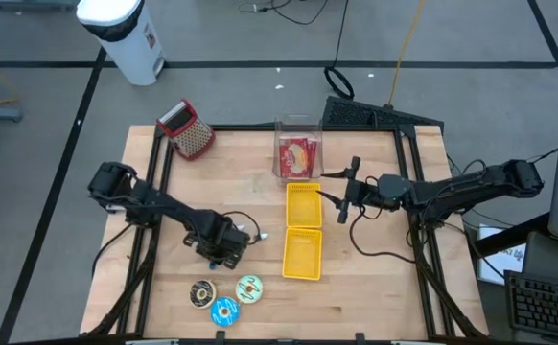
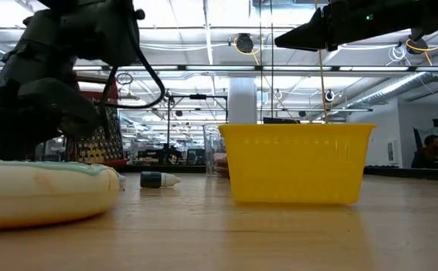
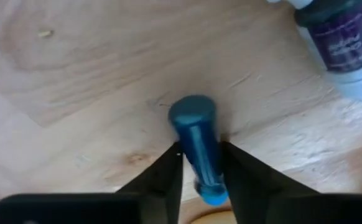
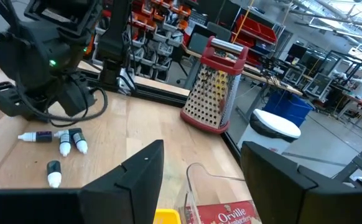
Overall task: Pick & Place Food Item
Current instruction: Put the blue food coloring bottle into the top yellow bin
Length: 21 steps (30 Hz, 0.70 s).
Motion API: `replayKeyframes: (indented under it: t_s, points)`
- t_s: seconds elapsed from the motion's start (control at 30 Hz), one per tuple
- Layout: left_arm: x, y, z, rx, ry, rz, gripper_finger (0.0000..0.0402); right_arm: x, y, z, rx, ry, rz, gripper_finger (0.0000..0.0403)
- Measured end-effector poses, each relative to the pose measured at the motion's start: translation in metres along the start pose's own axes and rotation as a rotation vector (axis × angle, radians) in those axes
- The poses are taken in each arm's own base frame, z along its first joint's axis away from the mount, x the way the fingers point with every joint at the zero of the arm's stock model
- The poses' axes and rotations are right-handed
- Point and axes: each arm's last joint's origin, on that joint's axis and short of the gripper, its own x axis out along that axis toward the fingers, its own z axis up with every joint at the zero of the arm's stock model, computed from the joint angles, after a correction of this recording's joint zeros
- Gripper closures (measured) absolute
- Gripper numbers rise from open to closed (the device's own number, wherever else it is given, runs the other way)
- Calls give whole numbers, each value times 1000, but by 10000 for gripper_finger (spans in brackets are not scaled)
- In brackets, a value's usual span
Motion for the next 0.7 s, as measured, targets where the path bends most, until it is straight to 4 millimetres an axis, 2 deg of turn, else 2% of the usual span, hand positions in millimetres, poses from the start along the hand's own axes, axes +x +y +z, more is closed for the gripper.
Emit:
replayKeyframes:
  t_s: [0.17, 0.43, 0.57, 0.7]
  points:
    - [-11, 6, 5, 8, -30, -16, 336, 0, 0, 0, 0, 0, 0, 202]
    - [-51, 17, -5, 36, -180, -127, 387, 0, 0, 0, -84, 0, -1, 203]
    - [-78, 22, -11, 73, -366, -212, 381, 0, 0, 1, -118, -9, -4, 203]
    - [-107, 17, -13, 194, -671, -320, 376, 0, -1, 4, -128, -34, -15, 203]
